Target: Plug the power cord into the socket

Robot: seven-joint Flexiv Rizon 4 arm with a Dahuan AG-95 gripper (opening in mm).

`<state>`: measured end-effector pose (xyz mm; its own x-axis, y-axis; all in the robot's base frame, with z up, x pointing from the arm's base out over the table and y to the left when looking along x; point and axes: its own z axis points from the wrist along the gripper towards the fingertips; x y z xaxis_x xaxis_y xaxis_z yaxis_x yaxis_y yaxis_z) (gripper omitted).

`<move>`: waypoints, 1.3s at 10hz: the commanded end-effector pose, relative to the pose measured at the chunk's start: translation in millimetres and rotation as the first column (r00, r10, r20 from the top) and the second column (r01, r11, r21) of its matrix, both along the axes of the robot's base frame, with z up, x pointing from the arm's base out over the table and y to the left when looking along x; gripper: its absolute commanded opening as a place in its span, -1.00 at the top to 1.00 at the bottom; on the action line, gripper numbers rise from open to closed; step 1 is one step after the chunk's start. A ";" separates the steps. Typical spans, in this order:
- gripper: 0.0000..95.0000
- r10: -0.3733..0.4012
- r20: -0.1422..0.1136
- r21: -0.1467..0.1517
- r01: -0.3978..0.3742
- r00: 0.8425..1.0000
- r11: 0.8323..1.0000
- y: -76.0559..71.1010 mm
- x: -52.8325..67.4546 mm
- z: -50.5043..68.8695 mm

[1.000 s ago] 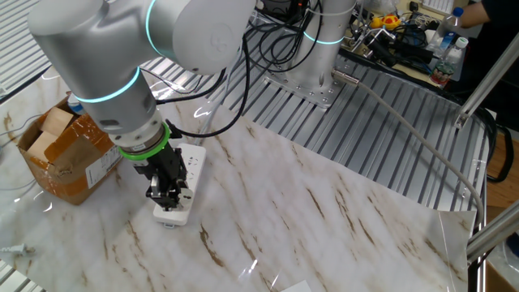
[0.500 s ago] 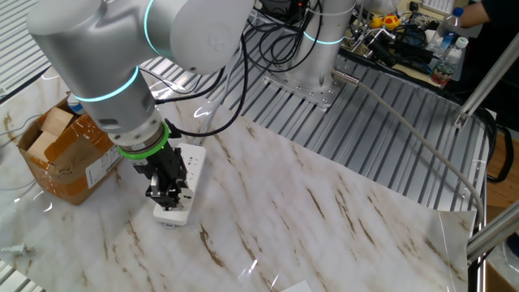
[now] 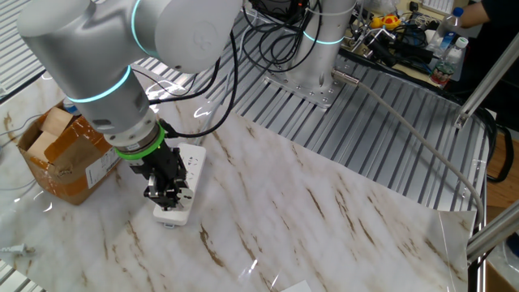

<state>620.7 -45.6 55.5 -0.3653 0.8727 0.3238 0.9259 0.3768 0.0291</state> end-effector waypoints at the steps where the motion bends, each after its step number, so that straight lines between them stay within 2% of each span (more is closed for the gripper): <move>1: 1.00 -0.006 0.000 0.004 0.006 1.000 1.000 0.5 -1.6 0.4; 5: 1.00 -0.026 -0.006 0.009 0.026 1.000 1.000 3.9 -2.5 1.5; 9: 1.00 -0.061 -0.014 -0.012 0.061 0.998 0.998 11.9 -5.7 5.4; 13: 1.00 -0.081 -0.014 0.011 0.082 0.997 0.997 17.6 -8.3 8.1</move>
<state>612.8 -27.8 62.5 -0.2884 0.8944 0.3418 0.9539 0.2995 0.0212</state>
